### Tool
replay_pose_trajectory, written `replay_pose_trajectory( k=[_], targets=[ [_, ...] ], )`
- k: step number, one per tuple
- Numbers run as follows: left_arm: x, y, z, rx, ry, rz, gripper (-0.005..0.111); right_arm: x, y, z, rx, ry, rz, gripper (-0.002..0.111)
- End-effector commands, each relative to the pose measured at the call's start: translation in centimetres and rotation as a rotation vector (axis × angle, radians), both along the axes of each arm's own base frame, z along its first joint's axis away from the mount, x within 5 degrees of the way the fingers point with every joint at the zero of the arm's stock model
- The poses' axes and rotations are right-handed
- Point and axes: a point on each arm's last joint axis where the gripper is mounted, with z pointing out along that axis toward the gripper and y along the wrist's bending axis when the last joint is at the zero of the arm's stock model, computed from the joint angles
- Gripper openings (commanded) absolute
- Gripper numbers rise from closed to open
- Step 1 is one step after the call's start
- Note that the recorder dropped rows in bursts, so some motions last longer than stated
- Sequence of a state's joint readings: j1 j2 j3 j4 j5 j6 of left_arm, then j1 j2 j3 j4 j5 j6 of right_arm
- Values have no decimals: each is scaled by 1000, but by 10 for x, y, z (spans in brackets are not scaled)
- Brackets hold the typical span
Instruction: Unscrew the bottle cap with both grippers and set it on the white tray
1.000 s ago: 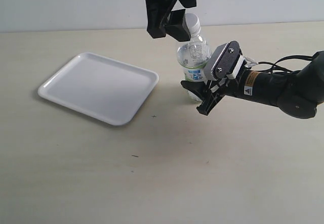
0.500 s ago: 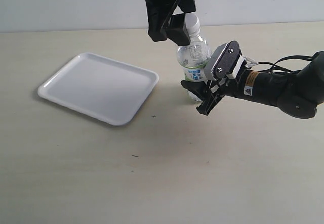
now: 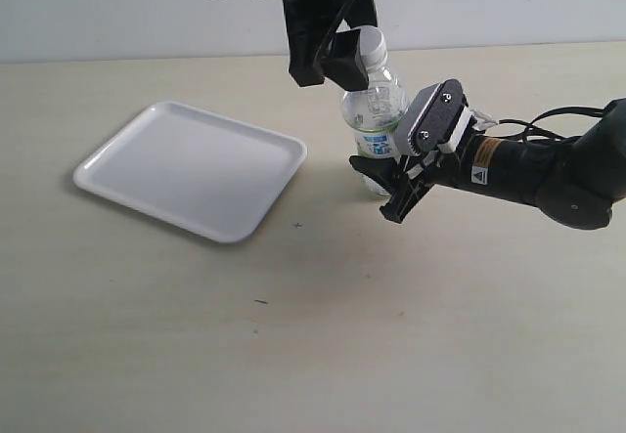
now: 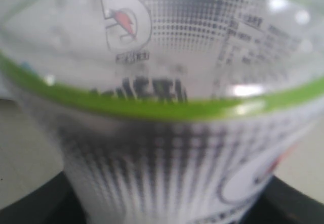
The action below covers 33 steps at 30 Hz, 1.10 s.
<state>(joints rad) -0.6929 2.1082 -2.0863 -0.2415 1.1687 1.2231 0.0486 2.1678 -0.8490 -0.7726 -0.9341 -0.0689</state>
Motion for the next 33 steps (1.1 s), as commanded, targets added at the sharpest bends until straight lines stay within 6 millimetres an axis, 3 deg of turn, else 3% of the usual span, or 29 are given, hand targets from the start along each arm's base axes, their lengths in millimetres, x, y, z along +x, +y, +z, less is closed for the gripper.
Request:
replay_pose_trajectory(
  k=[1,6,7,25,33],
  targets=[
    [-2,-1,5,-17,-13,6,40,-3,-6,-14,-90,88,-29,0],
    [-2,-1,5,-20,-10,6,2,-3,-6,-14,-90,88,-29,0],
    [-2,-2,5,-22,-9,4,0,-3,-6,-14,-90,88,-29,0],
    [-5,-4,11,-199,324,561,0,-3,-6,-14,-82,91,-38,0],
    [-6,-2,23,-266,326,625,0,-3,-6,-14,-82,93,-39,0]
  ],
)
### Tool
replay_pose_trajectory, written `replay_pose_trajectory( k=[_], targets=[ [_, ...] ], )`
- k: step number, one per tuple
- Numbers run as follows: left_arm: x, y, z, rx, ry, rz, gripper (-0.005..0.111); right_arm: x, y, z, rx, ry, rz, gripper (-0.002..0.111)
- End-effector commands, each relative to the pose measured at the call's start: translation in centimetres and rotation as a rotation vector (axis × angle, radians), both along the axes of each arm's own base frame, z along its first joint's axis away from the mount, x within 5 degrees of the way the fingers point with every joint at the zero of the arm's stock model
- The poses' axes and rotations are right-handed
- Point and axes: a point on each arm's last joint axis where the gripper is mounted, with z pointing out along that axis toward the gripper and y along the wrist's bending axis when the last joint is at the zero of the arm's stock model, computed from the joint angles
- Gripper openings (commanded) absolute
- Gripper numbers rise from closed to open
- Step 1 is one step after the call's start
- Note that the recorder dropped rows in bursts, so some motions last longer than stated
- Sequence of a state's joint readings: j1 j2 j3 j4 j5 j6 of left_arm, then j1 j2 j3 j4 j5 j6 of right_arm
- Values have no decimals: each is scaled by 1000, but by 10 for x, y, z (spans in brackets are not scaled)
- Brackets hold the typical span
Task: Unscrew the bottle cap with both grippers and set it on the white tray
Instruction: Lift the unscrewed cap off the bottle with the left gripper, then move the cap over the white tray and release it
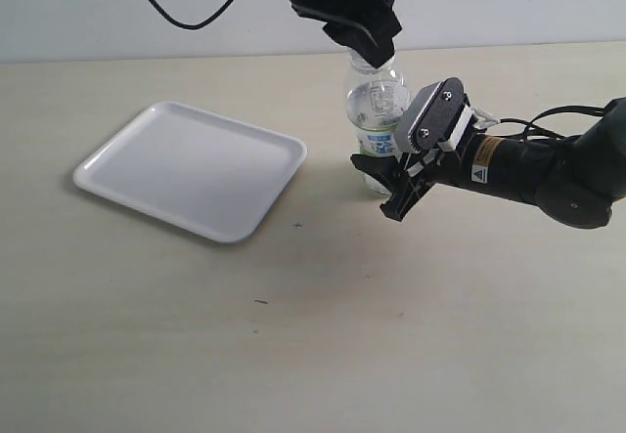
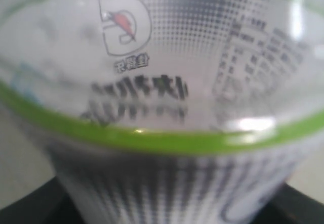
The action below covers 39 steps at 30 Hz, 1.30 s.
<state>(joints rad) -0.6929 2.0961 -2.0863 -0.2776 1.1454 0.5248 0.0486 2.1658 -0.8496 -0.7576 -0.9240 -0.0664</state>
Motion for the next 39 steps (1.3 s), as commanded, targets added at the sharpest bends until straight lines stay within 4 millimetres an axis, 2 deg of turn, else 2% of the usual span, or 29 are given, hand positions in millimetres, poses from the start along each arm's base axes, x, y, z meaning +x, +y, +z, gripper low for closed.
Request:
replay_pose_trajectory(
  k=[1,7,11,15,19,23,25,28,34,35,37,39],
  targets=[
    [-5,1,20,-73,-33,40,0,-4,-5,-14,-79,89,-22,0],
    [-7,8,40,-77,-127,43,0,-4,-5,-14,-68,98,-29,0],
    [-7,23,52,-3,-218,19,0,-4,-5,-14,-63,102,-32,0],
    [7,55,60,33,-214,76,0,-4,-5,-14,-58,106,-35,0],
    [29,96,48,51,-92,149,0,-4,-5,-14,-57,107,-36,0],
    [41,115,12,147,-48,77,0,-3,-6,-13,-44,102,-48,0],
    [37,118,-14,211,-11,-4,0,-2,-6,-13,-34,105,-57,0],
    [40,118,-48,233,-70,-47,0,-2,-5,-13,-22,106,-59,0],
    [52,127,-114,400,-85,-86,0,-2,-5,-13,-19,109,-60,0],
    [58,133,-135,461,-52,-68,0,-2,-5,-13,-18,110,-60,0],
    [65,139,-161,472,-7,-59,0,-2,-5,-13,-18,110,-60,0],
    [70,143,-178,479,10,-55,0,-2,-5,-13,-18,110,-60,0]
  ],
)
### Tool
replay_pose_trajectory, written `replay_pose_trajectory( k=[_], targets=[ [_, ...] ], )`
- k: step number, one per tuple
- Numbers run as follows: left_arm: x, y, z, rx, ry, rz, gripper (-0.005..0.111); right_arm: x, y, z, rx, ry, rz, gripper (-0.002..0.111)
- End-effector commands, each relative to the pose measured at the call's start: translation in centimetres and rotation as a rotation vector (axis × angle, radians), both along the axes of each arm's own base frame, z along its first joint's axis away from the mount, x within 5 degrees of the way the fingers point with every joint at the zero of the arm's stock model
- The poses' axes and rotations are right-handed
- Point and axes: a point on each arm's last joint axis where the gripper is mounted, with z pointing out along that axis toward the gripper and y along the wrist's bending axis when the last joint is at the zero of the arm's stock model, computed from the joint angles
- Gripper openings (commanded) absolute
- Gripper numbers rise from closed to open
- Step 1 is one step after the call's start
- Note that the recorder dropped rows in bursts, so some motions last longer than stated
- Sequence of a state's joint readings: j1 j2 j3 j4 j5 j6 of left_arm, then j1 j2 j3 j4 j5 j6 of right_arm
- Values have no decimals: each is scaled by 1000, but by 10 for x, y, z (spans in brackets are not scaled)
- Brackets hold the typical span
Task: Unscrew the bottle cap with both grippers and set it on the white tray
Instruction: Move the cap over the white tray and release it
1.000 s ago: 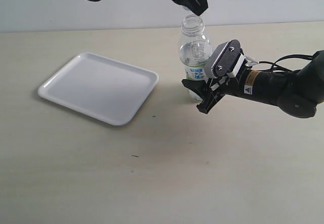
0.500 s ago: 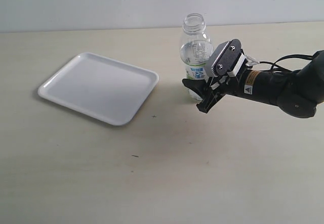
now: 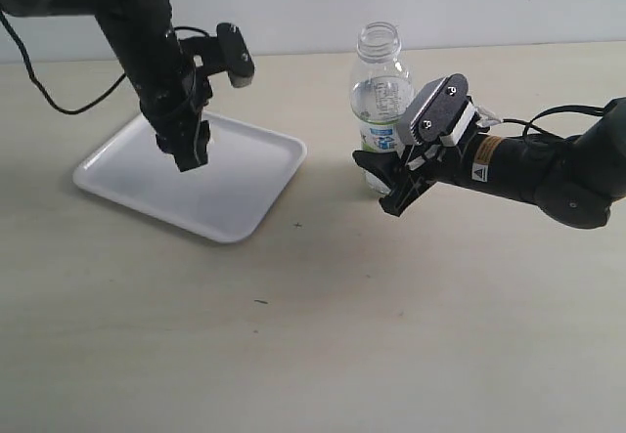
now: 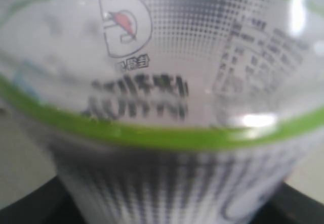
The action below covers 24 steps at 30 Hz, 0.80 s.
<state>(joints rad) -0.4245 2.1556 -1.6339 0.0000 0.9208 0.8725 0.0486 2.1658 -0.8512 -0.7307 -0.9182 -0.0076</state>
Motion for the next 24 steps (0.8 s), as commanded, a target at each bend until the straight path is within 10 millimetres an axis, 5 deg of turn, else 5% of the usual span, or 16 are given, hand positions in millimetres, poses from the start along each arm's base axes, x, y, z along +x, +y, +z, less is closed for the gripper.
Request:
replay_pose_trajectory(
  k=[1,9,18,24],
  targets=[
    [11,11,-32,20,13,30,0,-4,-4,-13,-64,75,-9,0],
    [16,10,-50,12,2,18,0,-4,-4,-13,-64,75,-9,0],
    [18,9,-49,-12,-15,58,63,-4,-4,-13,-65,74,-10,0],
    [20,4,-45,-43,-53,112,76,-4,-4,-12,-63,67,-9,0]
  ],
)
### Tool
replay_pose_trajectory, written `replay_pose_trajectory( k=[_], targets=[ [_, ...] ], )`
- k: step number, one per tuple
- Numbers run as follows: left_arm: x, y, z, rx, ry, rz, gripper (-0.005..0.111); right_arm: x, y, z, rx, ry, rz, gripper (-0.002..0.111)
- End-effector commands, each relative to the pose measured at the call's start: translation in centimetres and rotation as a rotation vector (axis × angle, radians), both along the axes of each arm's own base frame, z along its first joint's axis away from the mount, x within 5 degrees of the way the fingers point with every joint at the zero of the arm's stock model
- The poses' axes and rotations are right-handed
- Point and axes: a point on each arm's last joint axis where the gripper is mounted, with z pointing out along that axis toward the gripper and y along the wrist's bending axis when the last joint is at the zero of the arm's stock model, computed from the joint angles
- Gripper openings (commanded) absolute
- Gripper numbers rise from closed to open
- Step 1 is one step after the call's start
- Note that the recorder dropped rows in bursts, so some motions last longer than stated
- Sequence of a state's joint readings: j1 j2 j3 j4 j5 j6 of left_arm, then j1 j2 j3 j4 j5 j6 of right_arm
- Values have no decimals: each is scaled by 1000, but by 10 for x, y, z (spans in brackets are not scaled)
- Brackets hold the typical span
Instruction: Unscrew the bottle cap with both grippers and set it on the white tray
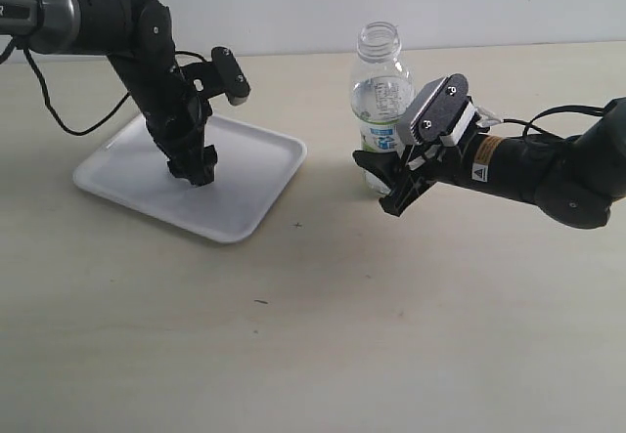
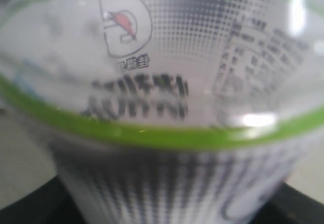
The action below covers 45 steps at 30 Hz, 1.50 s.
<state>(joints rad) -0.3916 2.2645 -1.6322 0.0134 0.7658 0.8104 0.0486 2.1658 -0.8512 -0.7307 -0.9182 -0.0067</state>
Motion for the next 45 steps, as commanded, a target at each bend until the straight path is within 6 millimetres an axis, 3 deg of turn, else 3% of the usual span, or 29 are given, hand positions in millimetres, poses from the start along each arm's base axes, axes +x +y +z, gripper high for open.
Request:
replay_pose_trajectory(
  k=[1,4,7,12,17,21,24,33,34,36,37,40,45],
  targets=[
    [0,-6,4,-23,-11,30,75,-4,-4,-12,-63,64,-8,0],
    [2,-8,24,-48,-29,81,69,-3,-3,-11,-51,50,-5,0],
    [2,-8,49,-81,-60,121,52,-3,-2,-8,-39,35,1,0],
    [-7,-5,87,-106,-93,122,1,-2,0,-5,19,26,-4,0],
    [-14,3,113,-266,-103,209,0,-1,1,3,126,57,-31,0],
    [-20,12,130,-411,-215,285,0,-1,2,6,168,55,-34,0],
    [-42,23,139,-578,-432,362,0,-1,5,13,258,27,-21,0],
    [-96,68,137,-662,-768,616,0,-1,4,10,262,54,-36,0],
    [-100,70,136,-668,-780,627,0,-1,5,9,251,63,-32,2],
    [-107,74,132,-674,-803,629,0,-3,4,3,231,86,-29,19],
    [-110,75,130,-664,-801,615,0,-3,4,1,228,94,-31,36],
    [-114,76,126,-664,-787,624,0,-3,5,2,238,85,-27,62],
    [-116,76,124,-658,-776,625,0,-2,5,13,251,59,-23,78]
  ],
)
